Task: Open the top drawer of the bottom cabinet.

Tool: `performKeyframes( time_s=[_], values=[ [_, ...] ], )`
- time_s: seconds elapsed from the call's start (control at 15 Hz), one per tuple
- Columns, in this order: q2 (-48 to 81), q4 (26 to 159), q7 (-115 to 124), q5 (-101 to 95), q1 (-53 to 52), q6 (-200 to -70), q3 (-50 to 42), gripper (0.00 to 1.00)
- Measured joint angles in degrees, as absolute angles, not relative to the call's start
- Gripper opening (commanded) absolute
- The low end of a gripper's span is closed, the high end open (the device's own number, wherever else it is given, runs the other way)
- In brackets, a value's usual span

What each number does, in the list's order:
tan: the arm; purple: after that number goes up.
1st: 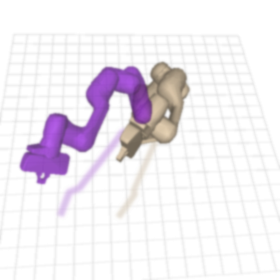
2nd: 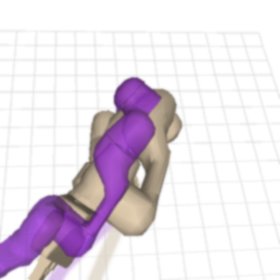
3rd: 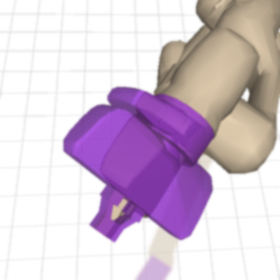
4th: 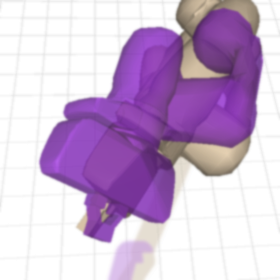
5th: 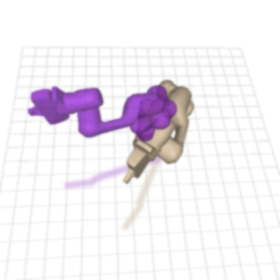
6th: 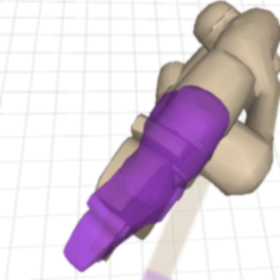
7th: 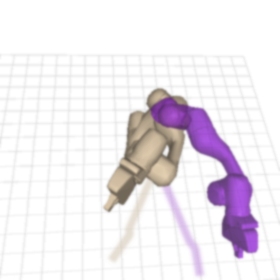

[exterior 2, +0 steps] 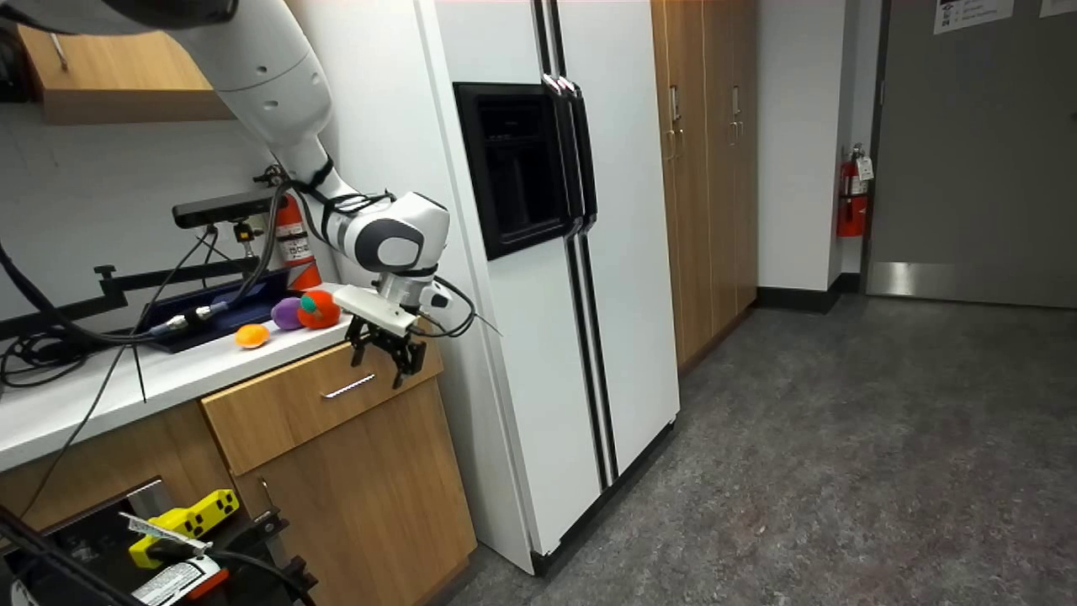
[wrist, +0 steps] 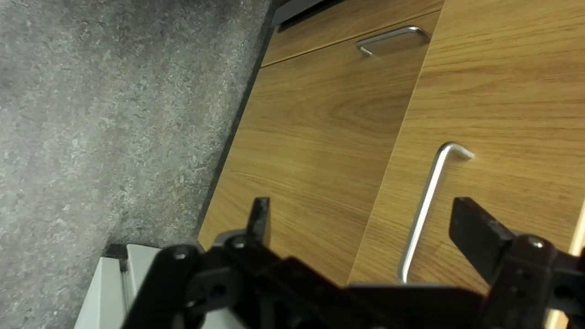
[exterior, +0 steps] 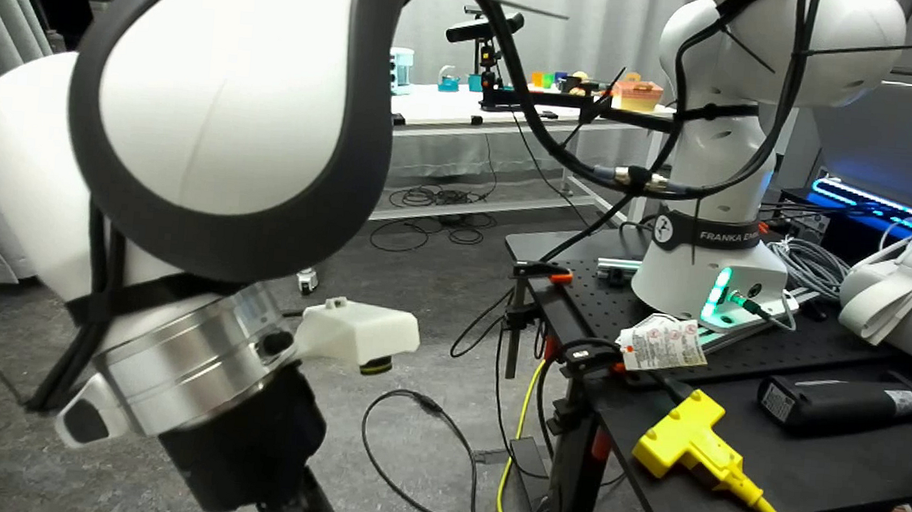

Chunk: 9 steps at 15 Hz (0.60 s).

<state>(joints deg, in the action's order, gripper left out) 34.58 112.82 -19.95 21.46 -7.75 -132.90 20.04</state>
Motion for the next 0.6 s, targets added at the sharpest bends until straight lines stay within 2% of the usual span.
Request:
performKeyframes(
  time_s=[0.6],
  values=[
    [43.3,105.4,-20.1,21.5,-8.3,-133.1,23.3,1.00]
  ],
)
